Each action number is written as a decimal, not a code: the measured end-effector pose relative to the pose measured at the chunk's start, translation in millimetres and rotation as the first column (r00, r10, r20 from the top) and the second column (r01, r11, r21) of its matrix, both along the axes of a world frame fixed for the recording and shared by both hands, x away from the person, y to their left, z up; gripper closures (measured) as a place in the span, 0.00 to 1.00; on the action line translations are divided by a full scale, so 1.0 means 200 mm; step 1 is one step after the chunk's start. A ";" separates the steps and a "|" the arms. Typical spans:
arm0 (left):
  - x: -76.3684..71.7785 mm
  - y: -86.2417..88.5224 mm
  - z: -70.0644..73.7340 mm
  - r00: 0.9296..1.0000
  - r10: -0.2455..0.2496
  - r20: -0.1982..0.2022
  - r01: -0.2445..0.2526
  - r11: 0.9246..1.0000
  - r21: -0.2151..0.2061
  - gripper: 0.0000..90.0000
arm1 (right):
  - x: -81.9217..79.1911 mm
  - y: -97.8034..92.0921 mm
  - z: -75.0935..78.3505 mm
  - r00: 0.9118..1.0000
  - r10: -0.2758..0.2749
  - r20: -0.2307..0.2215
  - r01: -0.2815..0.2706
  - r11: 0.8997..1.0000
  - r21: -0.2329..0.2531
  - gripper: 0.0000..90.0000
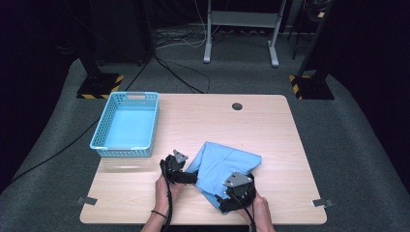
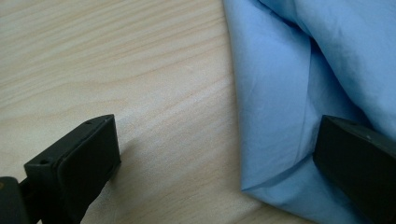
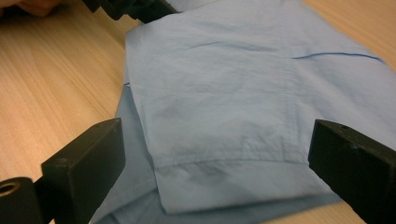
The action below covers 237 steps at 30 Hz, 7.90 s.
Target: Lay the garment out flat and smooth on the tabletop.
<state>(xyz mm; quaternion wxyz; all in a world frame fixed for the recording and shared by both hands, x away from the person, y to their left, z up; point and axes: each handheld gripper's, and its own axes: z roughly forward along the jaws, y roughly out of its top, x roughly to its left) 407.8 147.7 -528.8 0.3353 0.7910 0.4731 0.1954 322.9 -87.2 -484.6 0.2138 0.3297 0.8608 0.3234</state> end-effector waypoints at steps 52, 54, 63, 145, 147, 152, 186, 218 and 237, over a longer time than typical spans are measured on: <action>0.00 0.00 0.00 1.000 -0.001 0.001 0.001 1.000 0.002 0.00 | 0.35 -0.09 0.14 0.995 -0.097 0.024 0.095 0.992 0.085 0.93; 0.00 0.00 0.00 1.000 -0.001 0.001 0.001 1.000 0.002 0.00 | 0.38 -0.11 0.17 0.994 -0.106 0.030 0.104 0.992 0.076 0.93; 0.00 0.00 0.00 1.000 -0.001 0.001 0.001 1.000 0.002 0.00 | 0.50 -0.16 0.25 0.989 -0.138 0.055 0.137 0.990 0.035 0.93; 0.00 0.00 0.00 1.000 -0.007 0.003 0.007 1.000 0.002 0.01 | 0.91 -0.56 0.05 0.885 -0.448 -0.131 0.461 0.882 0.096 0.06; 0.00 0.00 0.00 1.000 -0.008 0.004 0.008 1.000 0.002 0.01 | 0.89 -0.56 0.01 0.883 -0.451 -0.127 0.465 0.878 0.111 0.06; 0.00 0.00 0.00 1.000 -0.012 0.003 0.012 1.000 0.002 0.01 | 0.87 -0.55 -0.06 0.874 -0.473 -0.112 0.482 0.872 0.086 0.05; -0.06 0.02 0.00 0.999 -0.045 0.003 0.045 0.999 0.003 0.01 | 0.64 -0.56 -0.17 0.872 -0.472 -0.129 0.482 0.874 0.067 0.08; -0.12 0.05 0.00 0.994 -0.112 0.004 0.112 0.994 0.005 0.01 | 0.39 -0.50 -0.20 0.881 -0.462 -0.098 0.471 0.875 0.108 0.09; -0.13 0.05 0.00 0.992 -0.127 0.000 0.127 0.992 0.004 0.00 | 0.38 -0.51 -0.22 0.905 -0.416 -0.092 0.425 0.894 0.138 0.04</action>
